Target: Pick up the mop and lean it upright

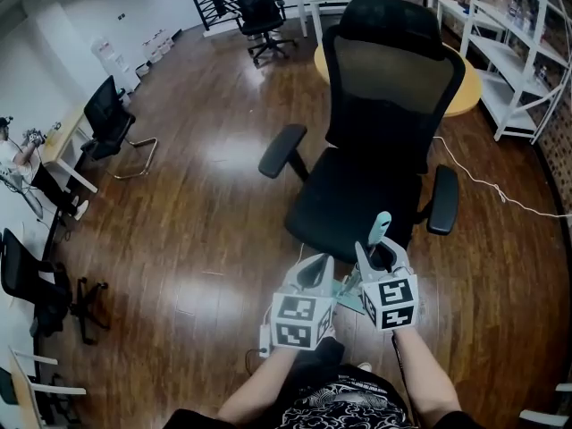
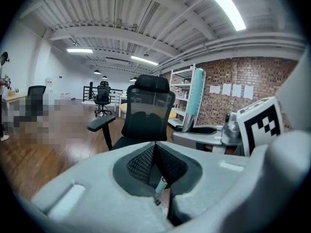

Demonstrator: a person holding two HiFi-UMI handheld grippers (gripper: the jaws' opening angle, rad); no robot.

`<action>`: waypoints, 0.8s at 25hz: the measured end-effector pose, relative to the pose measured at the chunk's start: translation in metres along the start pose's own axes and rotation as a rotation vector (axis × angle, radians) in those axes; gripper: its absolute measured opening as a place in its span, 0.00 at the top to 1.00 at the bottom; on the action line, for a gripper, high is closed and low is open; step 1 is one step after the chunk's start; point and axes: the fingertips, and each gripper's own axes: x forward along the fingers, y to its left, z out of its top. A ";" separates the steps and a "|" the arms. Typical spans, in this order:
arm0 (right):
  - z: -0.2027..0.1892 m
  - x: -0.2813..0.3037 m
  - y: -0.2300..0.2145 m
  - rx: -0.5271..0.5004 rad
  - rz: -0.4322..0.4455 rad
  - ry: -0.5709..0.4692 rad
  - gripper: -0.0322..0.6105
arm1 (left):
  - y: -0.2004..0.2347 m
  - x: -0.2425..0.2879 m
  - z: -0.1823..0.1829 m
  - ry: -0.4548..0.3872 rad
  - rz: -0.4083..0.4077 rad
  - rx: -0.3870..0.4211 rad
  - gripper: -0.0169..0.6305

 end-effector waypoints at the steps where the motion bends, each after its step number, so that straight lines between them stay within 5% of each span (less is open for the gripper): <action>1: -0.003 0.006 0.001 0.004 0.001 0.007 0.79 | 0.004 0.002 0.001 0.001 0.000 -0.001 0.97; 20: -0.021 0.076 -0.015 0.061 -0.039 0.072 0.79 | 0.033 0.036 0.015 0.019 -0.040 0.021 0.97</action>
